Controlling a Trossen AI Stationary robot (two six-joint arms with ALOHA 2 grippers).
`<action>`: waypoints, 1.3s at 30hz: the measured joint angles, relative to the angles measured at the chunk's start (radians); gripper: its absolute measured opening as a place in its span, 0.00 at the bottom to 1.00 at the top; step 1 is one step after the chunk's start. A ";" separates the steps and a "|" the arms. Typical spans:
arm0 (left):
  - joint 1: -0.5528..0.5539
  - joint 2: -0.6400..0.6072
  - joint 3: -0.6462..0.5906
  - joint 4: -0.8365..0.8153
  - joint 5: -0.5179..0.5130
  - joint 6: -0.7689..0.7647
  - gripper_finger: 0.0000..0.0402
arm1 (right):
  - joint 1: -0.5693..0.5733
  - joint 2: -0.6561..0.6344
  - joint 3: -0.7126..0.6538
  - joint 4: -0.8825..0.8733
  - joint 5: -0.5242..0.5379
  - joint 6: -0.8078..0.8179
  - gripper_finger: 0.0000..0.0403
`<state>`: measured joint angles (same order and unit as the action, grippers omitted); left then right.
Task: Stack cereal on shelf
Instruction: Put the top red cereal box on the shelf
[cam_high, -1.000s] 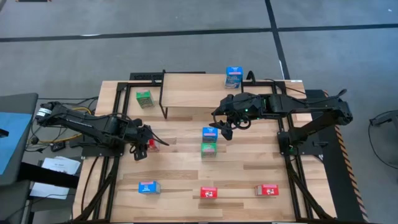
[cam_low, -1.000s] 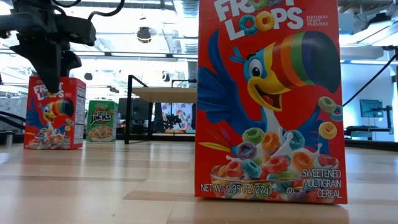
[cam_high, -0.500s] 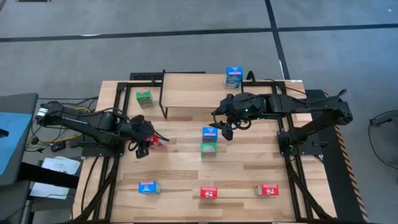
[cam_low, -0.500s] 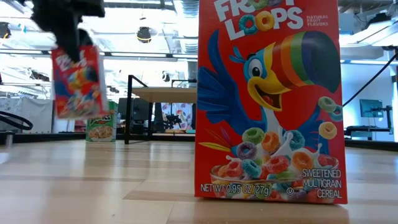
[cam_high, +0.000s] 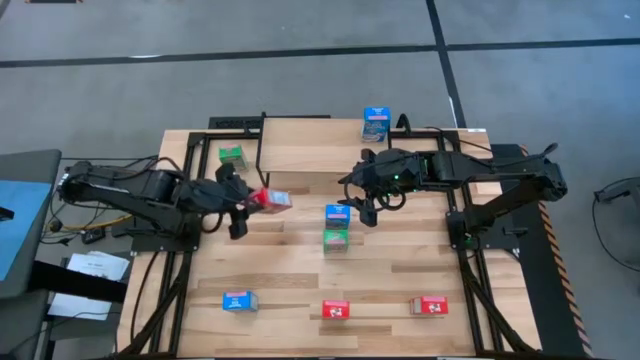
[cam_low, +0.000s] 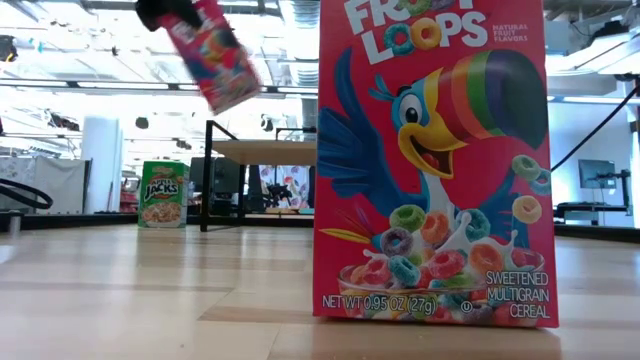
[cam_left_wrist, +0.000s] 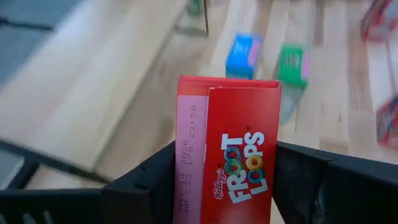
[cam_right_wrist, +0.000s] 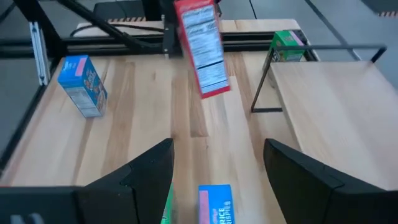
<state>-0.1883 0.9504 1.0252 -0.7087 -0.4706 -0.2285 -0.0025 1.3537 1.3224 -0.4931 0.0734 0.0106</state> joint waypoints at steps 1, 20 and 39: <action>0.000 0.000 0.000 0.023 -0.005 0.017 0.47 | 0.000 0.000 0.000 0.000 0.000 -0.031 0.67; 0.029 0.100 0.001 0.337 -0.043 0.300 0.47 | 0.002 0.010 -0.001 0.288 0.000 -0.362 0.67; 0.053 0.135 0.000 0.459 -0.007 0.379 0.47 | -0.016 0.009 0.000 0.535 -0.076 -0.516 0.67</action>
<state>-0.1356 1.0855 1.0256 -0.2493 -0.4778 0.1509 -0.0189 1.3628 1.3224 0.0418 -0.0029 -0.5056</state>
